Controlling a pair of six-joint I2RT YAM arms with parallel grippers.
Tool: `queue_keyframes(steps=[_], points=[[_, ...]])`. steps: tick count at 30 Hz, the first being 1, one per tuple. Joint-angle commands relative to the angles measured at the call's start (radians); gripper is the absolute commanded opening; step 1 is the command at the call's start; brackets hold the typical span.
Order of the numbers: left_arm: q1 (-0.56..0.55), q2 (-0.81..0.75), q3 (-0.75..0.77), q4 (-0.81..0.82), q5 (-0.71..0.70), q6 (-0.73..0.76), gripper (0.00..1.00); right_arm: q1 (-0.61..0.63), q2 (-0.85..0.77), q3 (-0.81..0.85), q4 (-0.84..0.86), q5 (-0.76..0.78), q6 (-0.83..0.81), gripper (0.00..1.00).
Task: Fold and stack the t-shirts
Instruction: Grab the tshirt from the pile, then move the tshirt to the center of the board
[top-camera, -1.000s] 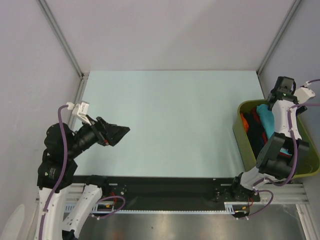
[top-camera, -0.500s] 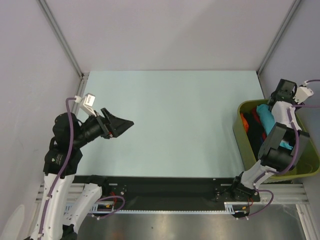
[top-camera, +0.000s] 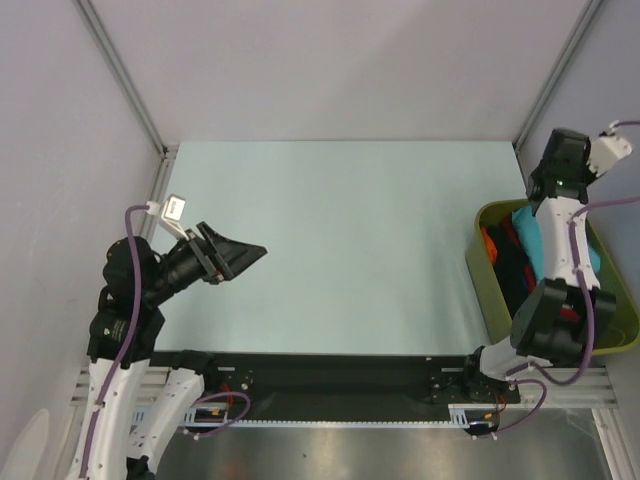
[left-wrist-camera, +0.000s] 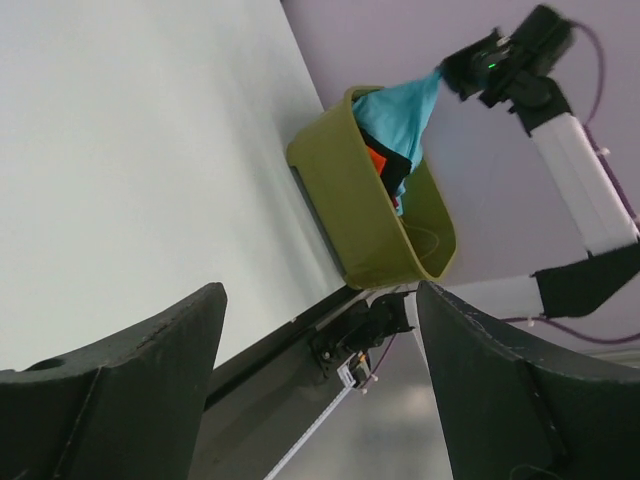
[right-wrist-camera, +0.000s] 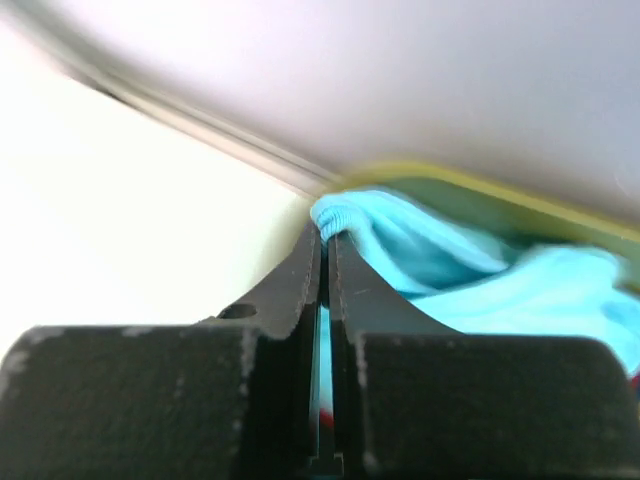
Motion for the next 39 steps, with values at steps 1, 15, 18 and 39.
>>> queue_keyframes(steps=[1,15,18,39], points=[[0.006,-0.033,0.0,0.028,0.038,-0.044,0.83,0.114,-0.215,0.23,0.122,0.117,-0.049,0.0],[0.008,-0.153,0.0,-0.016,-0.039,-0.084,0.82,0.607,-0.08,0.961,0.249,-0.412,-0.089,0.0],[0.006,-0.179,0.015,-0.057,-0.081,-0.077,0.82,0.726,-0.129,0.828,0.19,-0.463,0.027,0.0],[-0.03,-0.083,-0.211,-0.004,-0.204,-0.02,0.64,0.805,-0.247,-0.156,-0.359,-0.92,0.061,0.81]])
